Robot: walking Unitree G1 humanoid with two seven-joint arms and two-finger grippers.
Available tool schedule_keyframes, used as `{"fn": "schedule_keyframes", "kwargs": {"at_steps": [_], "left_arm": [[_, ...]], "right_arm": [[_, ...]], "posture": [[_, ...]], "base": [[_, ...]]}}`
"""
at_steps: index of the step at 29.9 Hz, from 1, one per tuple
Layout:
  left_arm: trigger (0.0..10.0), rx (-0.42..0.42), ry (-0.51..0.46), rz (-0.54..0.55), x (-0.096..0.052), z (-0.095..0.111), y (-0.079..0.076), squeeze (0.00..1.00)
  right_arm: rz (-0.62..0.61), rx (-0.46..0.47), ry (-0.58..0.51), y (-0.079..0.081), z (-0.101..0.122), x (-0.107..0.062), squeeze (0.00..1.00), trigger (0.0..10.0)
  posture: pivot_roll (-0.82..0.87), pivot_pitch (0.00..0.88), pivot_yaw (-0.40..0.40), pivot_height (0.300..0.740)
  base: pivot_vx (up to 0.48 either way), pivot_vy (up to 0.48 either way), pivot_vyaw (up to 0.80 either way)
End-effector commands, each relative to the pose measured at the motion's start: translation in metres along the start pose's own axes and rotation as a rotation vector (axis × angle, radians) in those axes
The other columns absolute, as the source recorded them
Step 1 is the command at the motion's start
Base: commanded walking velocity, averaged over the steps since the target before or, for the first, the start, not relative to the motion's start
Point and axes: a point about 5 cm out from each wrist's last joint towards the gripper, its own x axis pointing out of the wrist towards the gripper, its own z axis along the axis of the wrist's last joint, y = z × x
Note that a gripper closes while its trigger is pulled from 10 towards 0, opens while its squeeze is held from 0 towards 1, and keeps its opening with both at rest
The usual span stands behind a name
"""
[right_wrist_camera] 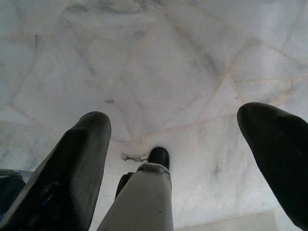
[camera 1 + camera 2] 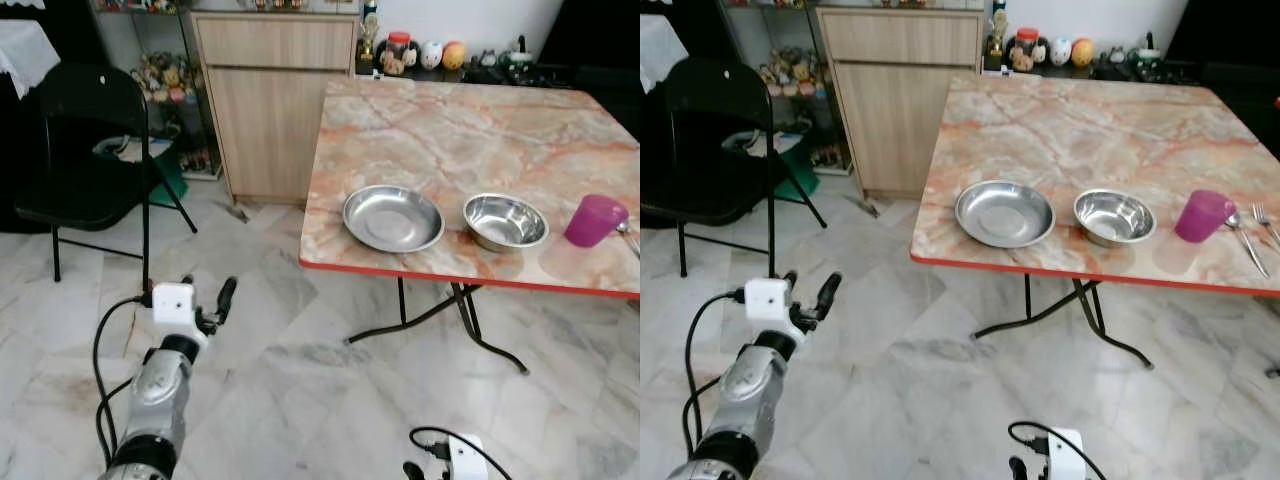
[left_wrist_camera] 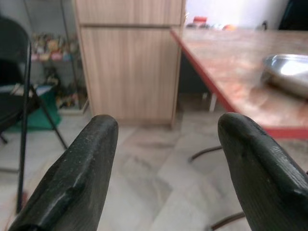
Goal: Setting the table
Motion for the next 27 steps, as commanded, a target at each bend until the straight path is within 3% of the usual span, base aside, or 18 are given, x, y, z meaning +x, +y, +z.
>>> {"fn": "schedule_keyframes", "kwargs": {"at_steps": [1, 5, 11, 27], "left_arm": [[10.0, -0.023, -0.06, -0.006, 0.007, 0.012, -0.004, 0.0], [10.0, -0.051, -0.098, -0.03, 0.01, 0.021, -0.011, 0.0], [10.0, -0.06, -0.097, -0.033, 0.01, 0.022, -0.012, 0.0], [10.0, -0.09, -0.096, -0.056, 0.013, 0.027, -0.015, 0.0]], "right_arm": [[-0.012, 0.003, -0.003, -0.003, -0.001, -0.001, 0.0, 10.0], [-0.022, 0.02, 0.011, -0.004, -0.005, -0.002, 0.0, 10.0], [-0.029, 0.029, 0.012, -0.006, -0.005, -0.002, 0.0, 10.0], [-0.015, 0.018, -0.002, 0.002, 0.001, 0.001, 0.0, 10.0]], "posture": [[0.08, 0.0, -0.042, 0.74], [0.08, 0.0, -0.043, 0.74], [0.08, 0.0, -0.043, 0.74], [0.08, 0.0, -0.046, 0.74]], "base": [[0.0, 0.0, 0.0], [0.139, 0.0, 0.0], [0.333, 0.0, -0.73], [0.341, 0.0, 0.0]]}}
